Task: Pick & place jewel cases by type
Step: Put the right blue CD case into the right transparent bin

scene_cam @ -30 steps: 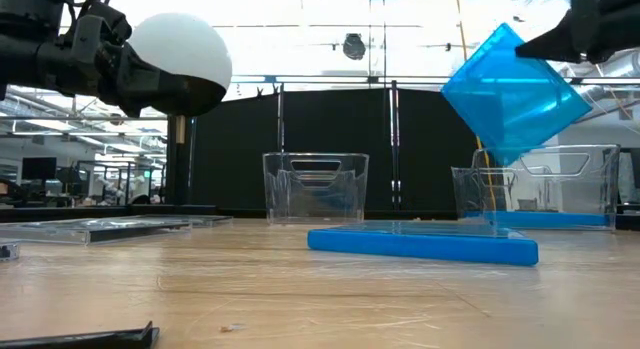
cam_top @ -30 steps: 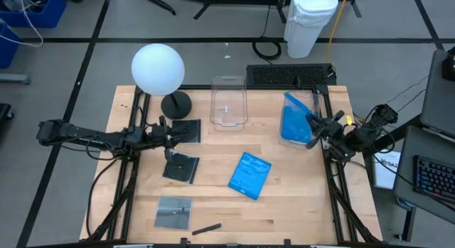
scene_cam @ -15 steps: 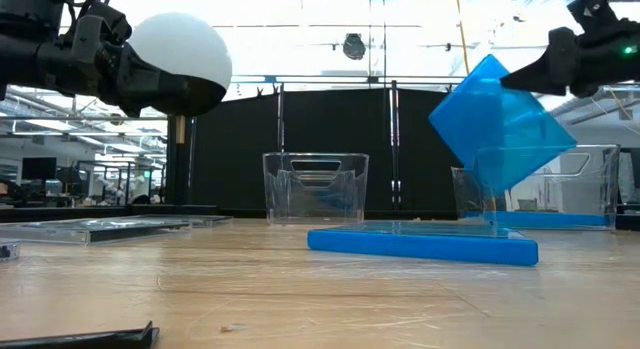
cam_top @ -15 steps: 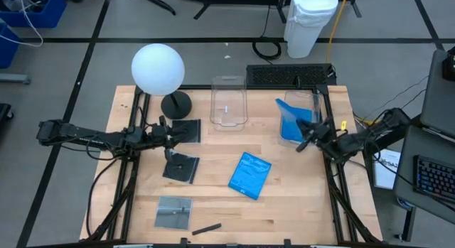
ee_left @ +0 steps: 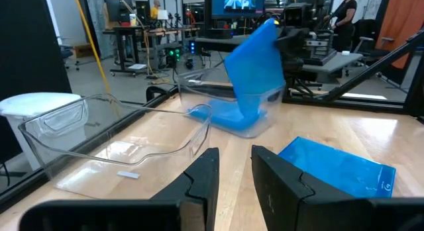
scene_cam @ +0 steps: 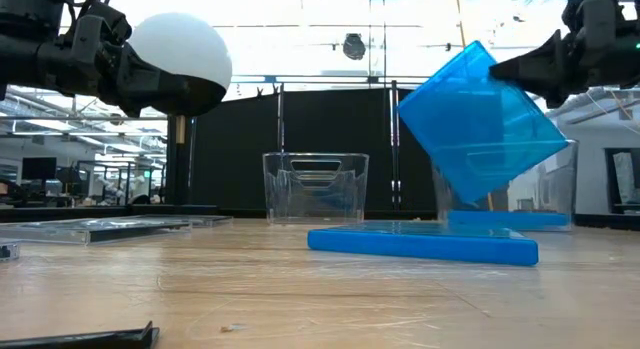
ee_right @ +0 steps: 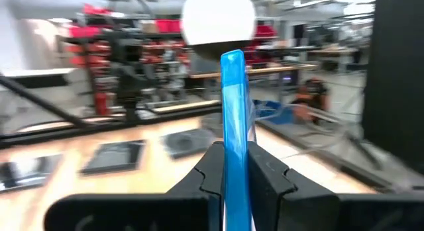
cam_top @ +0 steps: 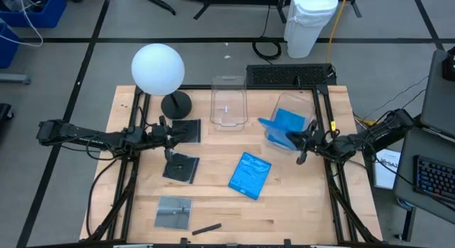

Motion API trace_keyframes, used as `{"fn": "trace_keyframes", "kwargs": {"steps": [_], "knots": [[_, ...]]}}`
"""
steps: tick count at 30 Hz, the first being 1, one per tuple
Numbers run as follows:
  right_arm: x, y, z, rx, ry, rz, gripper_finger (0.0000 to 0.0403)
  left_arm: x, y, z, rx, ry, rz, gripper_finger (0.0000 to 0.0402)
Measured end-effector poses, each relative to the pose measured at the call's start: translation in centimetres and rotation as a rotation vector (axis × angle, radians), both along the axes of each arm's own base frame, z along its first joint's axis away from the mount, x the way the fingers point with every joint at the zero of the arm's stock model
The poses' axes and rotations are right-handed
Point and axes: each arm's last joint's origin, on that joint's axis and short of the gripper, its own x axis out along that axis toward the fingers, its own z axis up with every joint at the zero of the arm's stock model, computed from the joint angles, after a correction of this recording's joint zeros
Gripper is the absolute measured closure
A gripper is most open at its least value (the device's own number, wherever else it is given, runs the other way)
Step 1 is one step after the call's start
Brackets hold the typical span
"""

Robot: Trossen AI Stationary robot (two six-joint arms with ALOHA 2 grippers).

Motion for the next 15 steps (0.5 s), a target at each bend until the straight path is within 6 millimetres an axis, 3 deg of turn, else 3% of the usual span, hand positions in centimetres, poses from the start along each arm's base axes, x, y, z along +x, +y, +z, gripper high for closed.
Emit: {"fn": "trace_keyframes", "kwargs": {"steps": [6, 15], "knots": [[0.1, 0.3, -0.1, 0.053, -0.015, 0.123, 0.0375, 0.0, 0.0, 0.0, 0.0, 0.0, 0.0, 0.0305], [0.1, 0.3, -1.2, 0.145, 0.057, 0.119, 0.0375, 0.0, 0.0, 0.0, 0.0, 0.0, 0.0, 0.0305]]}}
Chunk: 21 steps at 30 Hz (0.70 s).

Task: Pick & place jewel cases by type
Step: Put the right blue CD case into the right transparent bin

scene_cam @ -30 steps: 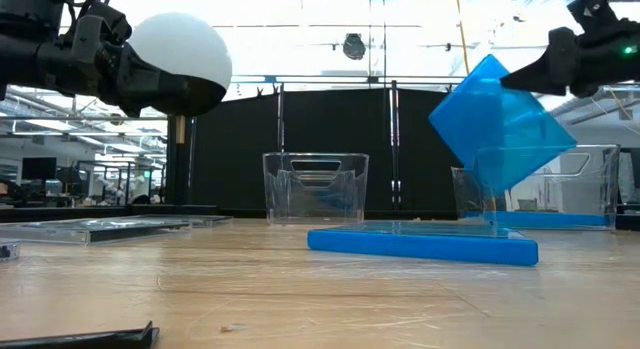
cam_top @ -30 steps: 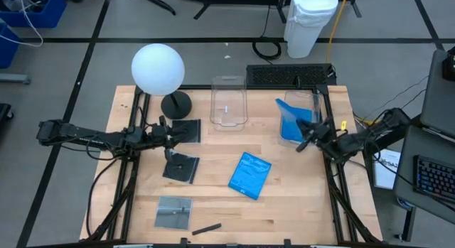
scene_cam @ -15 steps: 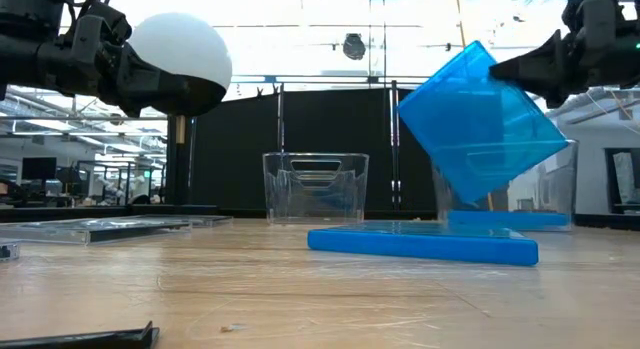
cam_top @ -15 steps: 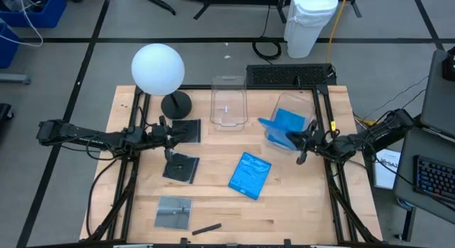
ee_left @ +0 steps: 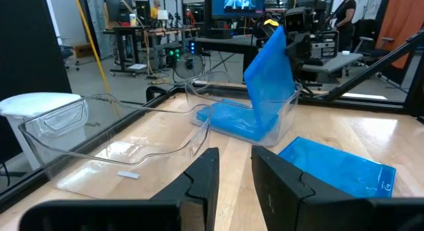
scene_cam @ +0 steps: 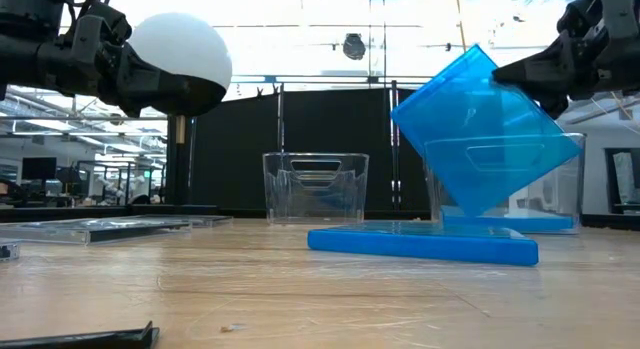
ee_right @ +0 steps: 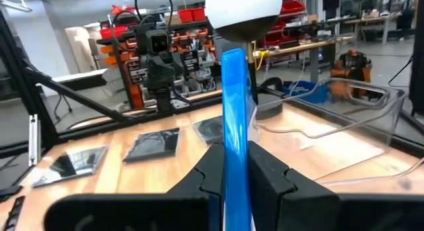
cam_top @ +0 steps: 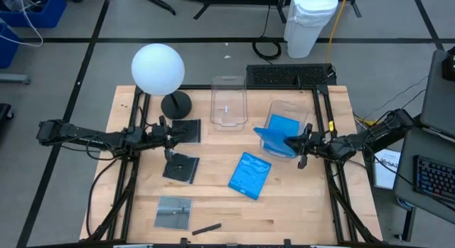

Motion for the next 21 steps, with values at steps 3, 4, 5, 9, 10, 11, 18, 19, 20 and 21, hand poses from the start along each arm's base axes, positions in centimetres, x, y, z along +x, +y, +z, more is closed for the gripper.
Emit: {"fn": "trace_keyframes", "kwargs": {"steps": [3, 4, 5, 9, 10, 11, 18, 19, 20, 21], "knots": [[0.0, -0.1, -0.1, -0.005, 0.009, -0.025, 0.0375, 0.0, 0.0, 0.0, 0.0, 0.0, 0.0, 0.0305], [0.0, -0.1, -0.1, -0.014, 0.012, -0.037, 0.0375, 0.0, 0.0, 0.0, 0.0, 0.0, 0.0, 0.0305], [-0.1, -0.1, -0.1, -0.023, 0.015, -0.052, 0.0375, 0.0, 0.0, 0.0, 0.0, 0.0, 0.0, 0.0305], [-0.1, -0.3, 0.1, -0.063, 0.013, -0.101, 0.0375, 0.0, 0.0, 0.0, 0.0, 0.0, 0.0, 0.0305], [-0.1, -0.3, 0.2, -0.072, 0.006, -0.101, 0.0375, 0.0, 0.0, 0.0, 0.0, 0.0, 0.0, 0.0305], [-0.1, -0.3, 0.3, -0.083, -0.004, -0.099, 0.0375, 0.0, 0.0, 0.0, 0.0, 0.001, 0.0, 0.0305], [-0.2, -0.3, 1.9, -0.193, -0.094, -0.12, 0.0375, 0.0, 0.0, 0.0, 0.0, 0.0, 0.0, 0.0305], [-0.2, -0.4, 2.1, -0.207, -0.108, -0.125, 0.0375, 0.0, 0.0, 0.0, 0.0, 0.0, 0.0, 0.0305], [-0.3, -0.4, 2.3, -0.219, -0.117, -0.135, 0.0375, 0.0, 0.0, 0.0, 0.0, 0.001, 0.0, 0.0305], [-0.3, -0.5, 2.5, -0.234, -0.122, -0.158, 0.0375, 0.0, 0.0, 0.0, 0.0, 0.0, 0.0, 0.0305]]}}
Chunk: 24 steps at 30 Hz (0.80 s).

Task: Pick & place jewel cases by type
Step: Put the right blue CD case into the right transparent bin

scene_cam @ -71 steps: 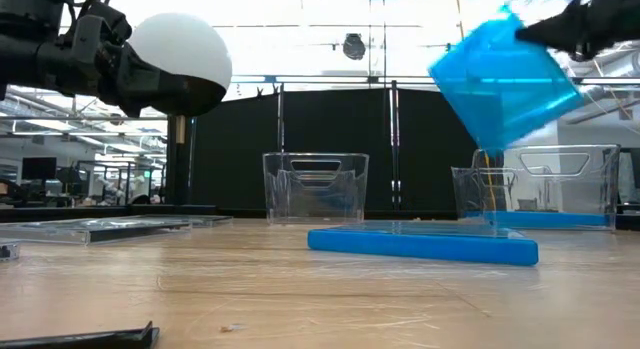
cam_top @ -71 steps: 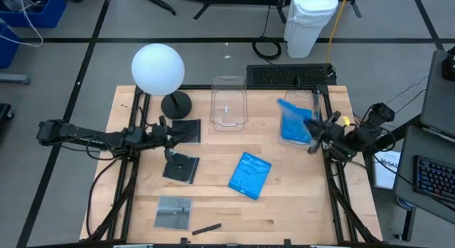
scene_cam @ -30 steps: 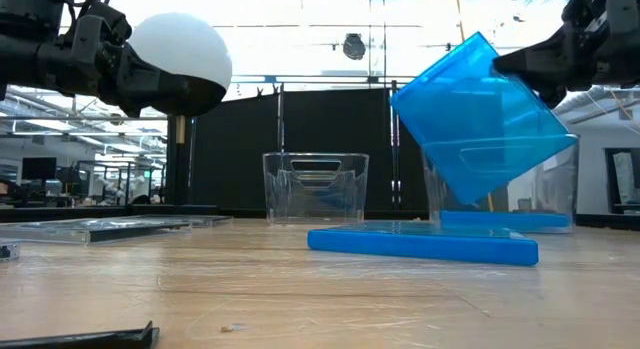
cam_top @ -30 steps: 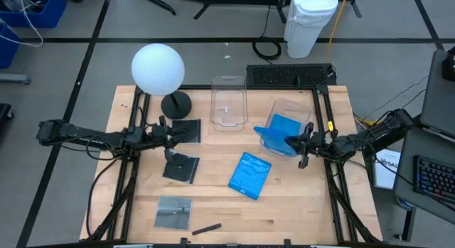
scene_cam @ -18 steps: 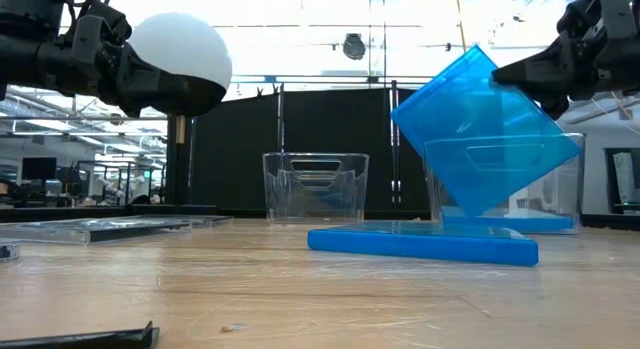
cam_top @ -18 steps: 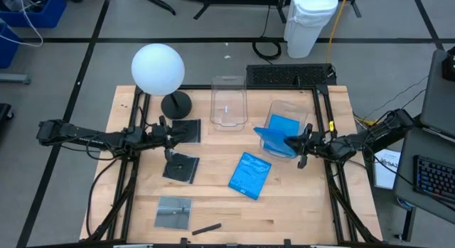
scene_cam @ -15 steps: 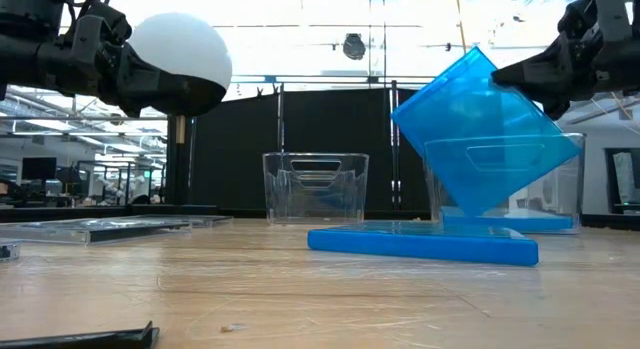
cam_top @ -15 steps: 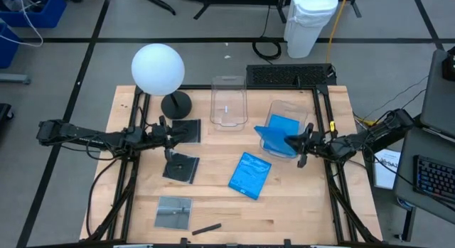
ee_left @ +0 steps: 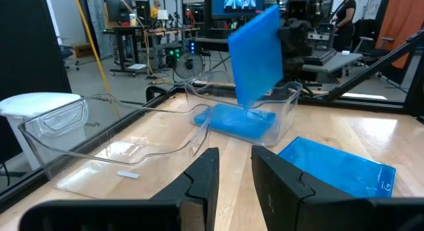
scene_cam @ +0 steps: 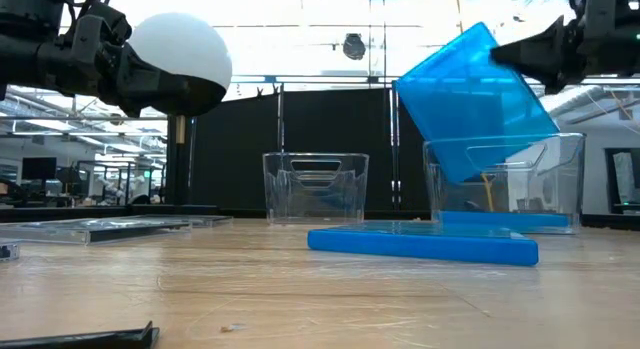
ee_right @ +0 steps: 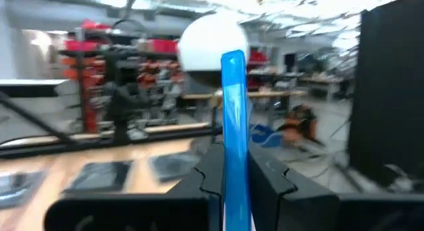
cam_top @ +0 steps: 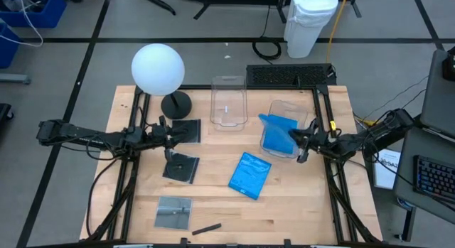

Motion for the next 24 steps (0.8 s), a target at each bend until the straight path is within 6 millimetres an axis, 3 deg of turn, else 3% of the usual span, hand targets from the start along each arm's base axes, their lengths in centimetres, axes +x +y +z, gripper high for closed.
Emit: {"fn": "trace_keyframes", "kwargs": {"steps": [8, 14, 21, 24], "knots": [[-0.38, -0.68, -0.23, -0.063, 0.11, -0.294, 0.0375, 0.0, 0.0, 0.0, 0.0, 0.0, 0.0, 0.0305], [-0.16, -0.57, -0.53, -0.079, 0.137, -0.287, 0.0375, 0.0, 0.0, 0.0, 0.0, 0.0, 0.0, 0.0305], [0.23, -0.1, -0.65, -0.083, 0.109, -0.106, 0.0375, 0.0, 0.0, 0.0, 0.0, 0.0, 0.0, 0.0305], [0.2, -0.15, -0.66, -0.101, 0.123, -0.127, 0.0375, 0.0, 0.0, 0.0, 0.0, 0.0, 0.0, 0.0305]]}}
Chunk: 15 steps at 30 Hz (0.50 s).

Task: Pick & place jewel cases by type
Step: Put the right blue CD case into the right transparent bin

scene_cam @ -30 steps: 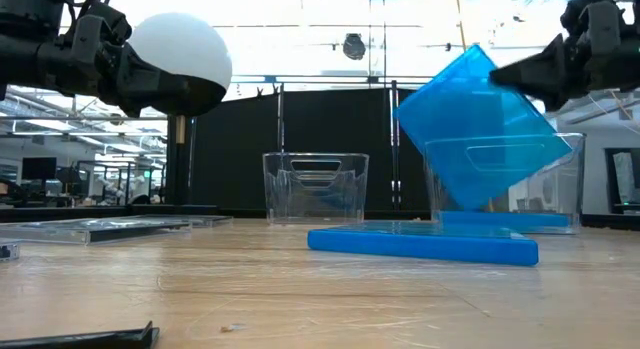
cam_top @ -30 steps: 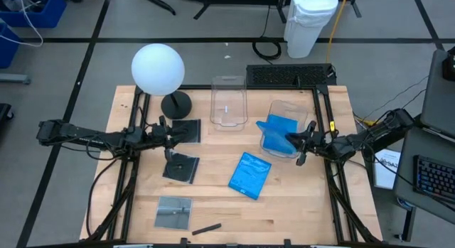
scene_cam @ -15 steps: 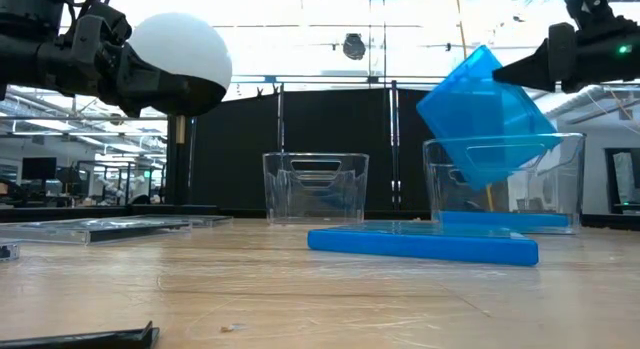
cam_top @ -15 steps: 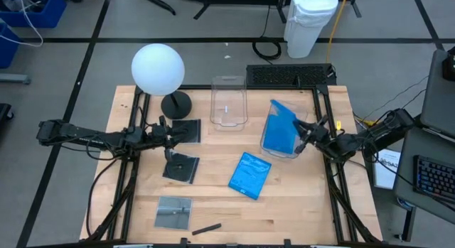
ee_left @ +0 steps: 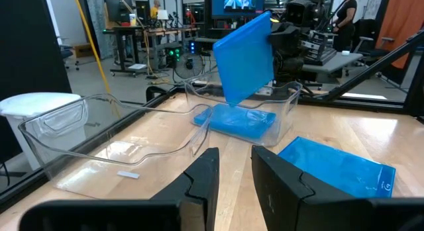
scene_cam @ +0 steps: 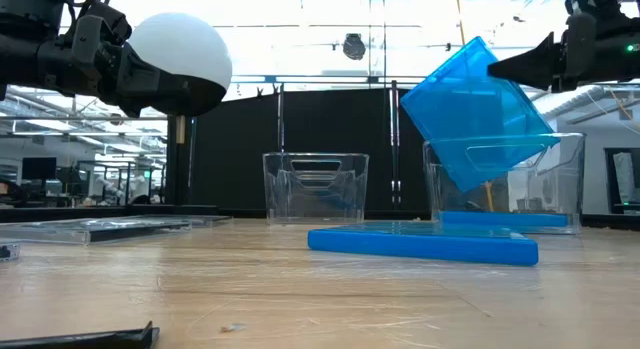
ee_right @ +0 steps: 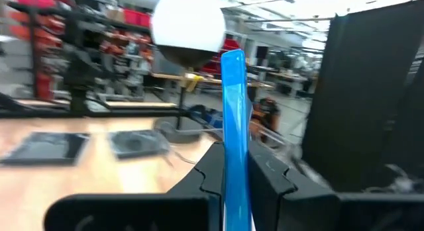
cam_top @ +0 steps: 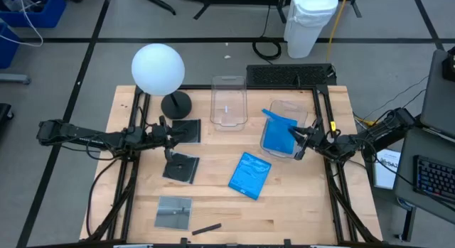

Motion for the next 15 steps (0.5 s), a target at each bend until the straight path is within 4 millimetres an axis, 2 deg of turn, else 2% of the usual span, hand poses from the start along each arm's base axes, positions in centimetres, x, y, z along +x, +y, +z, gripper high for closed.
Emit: {"fn": "trace_keyframes", "kwargs": {"steps": [7, 15], "knots": [[-0.1, -1.0, -0.2, -0.056, 0.069, -0.207, 0.0375, 0.0, 0.0, 0.0, 0.0, 0.0, 0.0, 0.0305], [0.2, -2.0, -0.8, 0.001, 0.052, -0.211, 0.0375, 0.0, 0.0, 0.0, 0.0, 0.0, 0.0, 0.0305]]}}
